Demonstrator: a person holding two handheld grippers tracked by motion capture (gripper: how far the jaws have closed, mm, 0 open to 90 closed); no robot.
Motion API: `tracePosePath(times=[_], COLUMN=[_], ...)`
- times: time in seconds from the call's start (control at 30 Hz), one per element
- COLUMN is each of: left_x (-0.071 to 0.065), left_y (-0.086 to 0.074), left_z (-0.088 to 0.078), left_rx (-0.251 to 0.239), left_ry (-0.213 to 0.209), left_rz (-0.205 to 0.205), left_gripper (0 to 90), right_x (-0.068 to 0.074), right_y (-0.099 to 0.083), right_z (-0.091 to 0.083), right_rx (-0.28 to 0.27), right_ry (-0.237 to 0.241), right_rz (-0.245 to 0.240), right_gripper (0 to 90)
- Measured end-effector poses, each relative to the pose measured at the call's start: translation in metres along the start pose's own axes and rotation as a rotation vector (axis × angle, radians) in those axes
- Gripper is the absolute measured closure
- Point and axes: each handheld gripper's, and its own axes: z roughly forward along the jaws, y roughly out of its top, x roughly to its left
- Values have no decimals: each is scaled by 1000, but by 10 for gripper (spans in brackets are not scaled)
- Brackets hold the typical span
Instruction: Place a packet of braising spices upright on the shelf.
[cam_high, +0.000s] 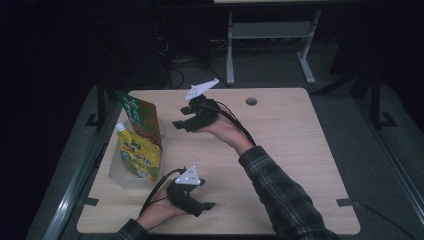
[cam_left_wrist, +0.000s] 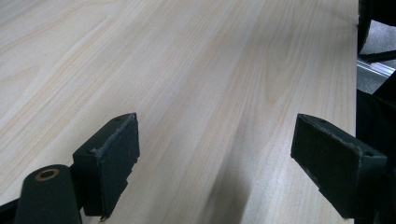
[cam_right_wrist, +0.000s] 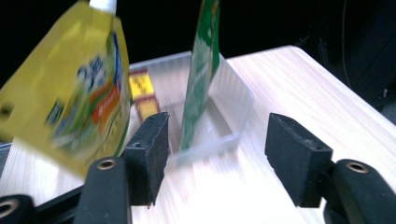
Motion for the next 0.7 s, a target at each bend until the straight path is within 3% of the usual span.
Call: tracePosePath(times=[0.2,0.4,0.43,0.6,0.7], left_x=[2,6,5,7,7], left_y=[-1,-2,-3,-4,-4], left_z=[-3,-6,-5,-7,-8], left_rx=[1,7,-3,-3,-3], left_ry=[11,23,22,32,33], left_rz=[0,12,-4,-6,-13], left_gripper=[149,150,150,151,151], right_x=[5,18,21,35,44], right_y=[-40,-97,-108,-162,-191], right_z=[-36,-73,-78,-101,-109], right_rx=[10,38,48,119,187], right_ry=[-58,-110,-118,-139,-136], right_rz=[17,60,70,116,148], right_gripper=[344,319,313,298,293])
